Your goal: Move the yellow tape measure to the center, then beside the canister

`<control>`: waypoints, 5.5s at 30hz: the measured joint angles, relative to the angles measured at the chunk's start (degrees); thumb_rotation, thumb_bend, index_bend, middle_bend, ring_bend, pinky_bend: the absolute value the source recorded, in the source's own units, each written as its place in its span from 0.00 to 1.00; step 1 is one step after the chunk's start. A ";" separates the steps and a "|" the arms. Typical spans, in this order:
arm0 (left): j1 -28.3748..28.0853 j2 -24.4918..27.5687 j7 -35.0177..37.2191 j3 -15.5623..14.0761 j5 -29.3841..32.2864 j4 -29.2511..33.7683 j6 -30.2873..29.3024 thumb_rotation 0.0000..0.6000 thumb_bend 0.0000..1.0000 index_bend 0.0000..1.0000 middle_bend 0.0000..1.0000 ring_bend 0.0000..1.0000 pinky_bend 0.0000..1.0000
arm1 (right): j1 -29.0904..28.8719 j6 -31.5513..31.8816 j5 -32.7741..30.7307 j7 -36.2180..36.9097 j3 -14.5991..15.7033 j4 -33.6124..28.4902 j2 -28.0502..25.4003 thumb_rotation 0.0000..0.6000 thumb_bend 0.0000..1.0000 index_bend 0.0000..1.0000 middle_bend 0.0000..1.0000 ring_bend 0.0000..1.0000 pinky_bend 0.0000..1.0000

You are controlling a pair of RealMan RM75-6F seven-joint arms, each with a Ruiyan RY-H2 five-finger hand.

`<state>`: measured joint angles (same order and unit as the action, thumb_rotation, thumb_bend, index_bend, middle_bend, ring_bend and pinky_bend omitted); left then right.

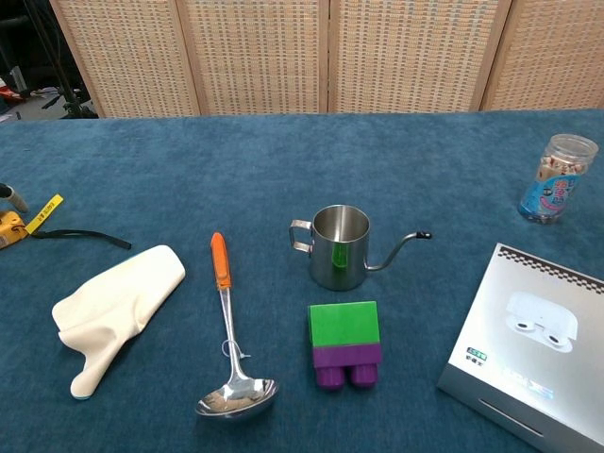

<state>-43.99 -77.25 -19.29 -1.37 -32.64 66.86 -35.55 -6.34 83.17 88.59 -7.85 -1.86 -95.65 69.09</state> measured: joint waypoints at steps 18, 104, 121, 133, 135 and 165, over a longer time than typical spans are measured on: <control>0.48 -0.33 -2.75 -1.09 -0.56 2.10 -3.55 1.00 0.31 0.38 0.05 0.04 0.16 | 0.12 0.18 0.08 0.19 0.00 -0.15 -0.10 1.00 0.03 0.00 0.00 0.00 0.00; -8.73 -8.95 -10.70 19.14 -8.71 0.86 -12.51 1.00 0.45 0.85 0.47 0.49 0.48 | -1.60 -4.78 -6.16 1.35 -2.01 2.77 0.85 1.00 0.03 0.00 0.00 0.00 0.00; -22.59 -23.82 -14.00 23.55 -3.54 -13.47 -7.63 1.00 0.45 0.85 0.47 0.49 0.48 | -0.91 -2.19 -4.55 4.46 -2.33 2.58 -0.68 1.00 0.03 0.00 0.00 0.00 0.00; -28.72 -33.21 -15.91 23.47 -0.35 -23.22 -2.15 1.00 0.45 0.85 0.47 0.49 0.48 | -0.66 -1.25 -3.79 6.25 -2.32 2.49 -1.31 1.00 0.03 0.00 0.00 0.00 0.00; -29.73 -35.01 -15.97 23.57 0.04 -25.82 -1.23 1.00 0.45 0.85 0.47 0.49 0.48 | -0.65 -1.35 -4.01 6.57 -2.37 2.55 -1.42 1.00 0.03 0.00 0.00 0.00 0.00; -40.71 -46.72 -5.34 27.89 -6.27 -48.10 14.40 1.00 0.26 0.07 0.00 0.00 0.06 | -0.81 -2.76 -6.47 10.10 -3.21 4.51 -1.68 1.00 0.03 0.00 0.00 0.00 0.00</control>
<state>-84.70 -123.97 -24.63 26.52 -38.91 18.76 -21.14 -7.16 80.41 82.12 2.24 -5.07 -91.14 67.41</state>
